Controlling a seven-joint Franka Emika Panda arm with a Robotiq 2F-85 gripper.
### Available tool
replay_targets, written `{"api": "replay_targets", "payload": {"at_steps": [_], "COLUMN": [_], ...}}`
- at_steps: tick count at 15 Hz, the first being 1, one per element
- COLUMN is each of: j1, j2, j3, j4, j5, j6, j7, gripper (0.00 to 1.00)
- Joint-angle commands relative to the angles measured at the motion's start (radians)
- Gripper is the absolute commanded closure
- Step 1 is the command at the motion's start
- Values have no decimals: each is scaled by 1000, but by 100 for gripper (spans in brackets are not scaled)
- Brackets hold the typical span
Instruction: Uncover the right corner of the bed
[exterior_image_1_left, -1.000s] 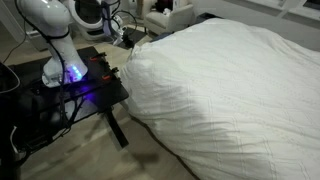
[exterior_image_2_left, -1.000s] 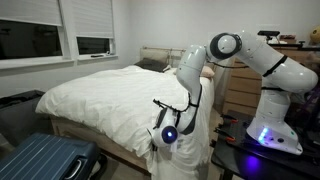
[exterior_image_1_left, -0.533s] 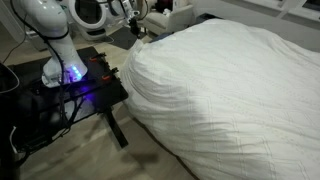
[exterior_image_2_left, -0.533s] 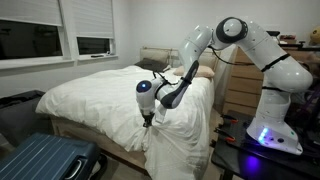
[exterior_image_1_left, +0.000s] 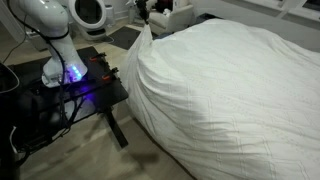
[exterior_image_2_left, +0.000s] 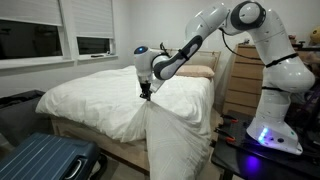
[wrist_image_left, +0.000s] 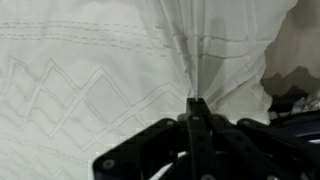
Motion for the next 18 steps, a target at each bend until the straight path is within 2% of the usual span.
{"api": "replay_targets", "payload": {"at_steps": [1, 6, 10, 18], "j1": [25, -19, -90, -251], "j2": [-133, -189, -200, -90], "j3": [-114, -243, -310, -427], "j4": [-8, 44, 113, 404], "j5": [1, -62, -101, -123], "j6": [-40, -51, -48, -37], "j7": [1, 56, 71, 79], "gripper": [100, 100, 100, 100]}}
